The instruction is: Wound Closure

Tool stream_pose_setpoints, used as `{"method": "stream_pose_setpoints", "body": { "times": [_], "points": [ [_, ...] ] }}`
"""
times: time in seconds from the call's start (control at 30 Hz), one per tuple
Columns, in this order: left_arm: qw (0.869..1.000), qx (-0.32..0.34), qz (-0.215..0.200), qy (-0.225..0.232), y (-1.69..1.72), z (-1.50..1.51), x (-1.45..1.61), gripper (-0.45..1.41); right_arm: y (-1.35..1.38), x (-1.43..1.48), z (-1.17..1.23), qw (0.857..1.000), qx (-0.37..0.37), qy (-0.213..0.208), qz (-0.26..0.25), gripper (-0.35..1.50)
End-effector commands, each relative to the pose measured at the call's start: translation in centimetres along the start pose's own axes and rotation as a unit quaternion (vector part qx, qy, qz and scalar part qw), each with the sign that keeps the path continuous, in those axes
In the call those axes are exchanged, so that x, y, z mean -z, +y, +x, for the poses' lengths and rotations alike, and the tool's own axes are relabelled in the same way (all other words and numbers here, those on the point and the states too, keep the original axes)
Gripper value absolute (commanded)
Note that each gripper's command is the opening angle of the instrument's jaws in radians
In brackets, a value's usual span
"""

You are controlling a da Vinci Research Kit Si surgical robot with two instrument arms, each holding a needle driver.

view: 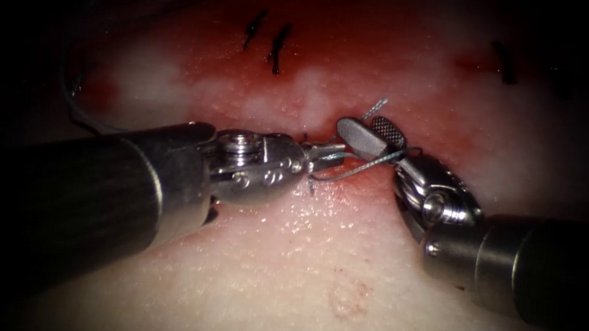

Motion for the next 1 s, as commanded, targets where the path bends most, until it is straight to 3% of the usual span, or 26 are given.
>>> {"method": "stream_pose_setpoints", "body": {
  "times": [0.03,0.33,0.8,0.93,1.0],
  "points": [
    [1.000,0.000,-0.001,0.002,0.00,0.01,-0.09,-0.45,0.06,-0.11,-0.07,1.000,-0.007,-0.010,0.005,1.31],
    [1.000,-0.001,-0.001,0.006,0.06,0.01,-0.11,-0.45,0.07,-0.35,-0.02,1.000,-0.023,-0.017,0.002,1.31],
    [1.000,-0.003,-0.001,0.010,0.13,-0.02,-0.11,-0.45,-0.06,-0.62,-0.20,0.998,0.006,-0.058,-0.010,1.28],
    [1.000,-0.004,-0.002,0.009,0.14,-0.05,-0.08,-0.45,-0.08,-0.65,-0.26,0.997,0.036,-0.062,-0.018,1.15],
    [1.000,-0.004,-0.002,0.009,0.14,-0.06,-0.07,-0.45,-0.09,-0.66,-0.28,0.996,0.054,-0.067,-0.026,0.85]
  ]
}}
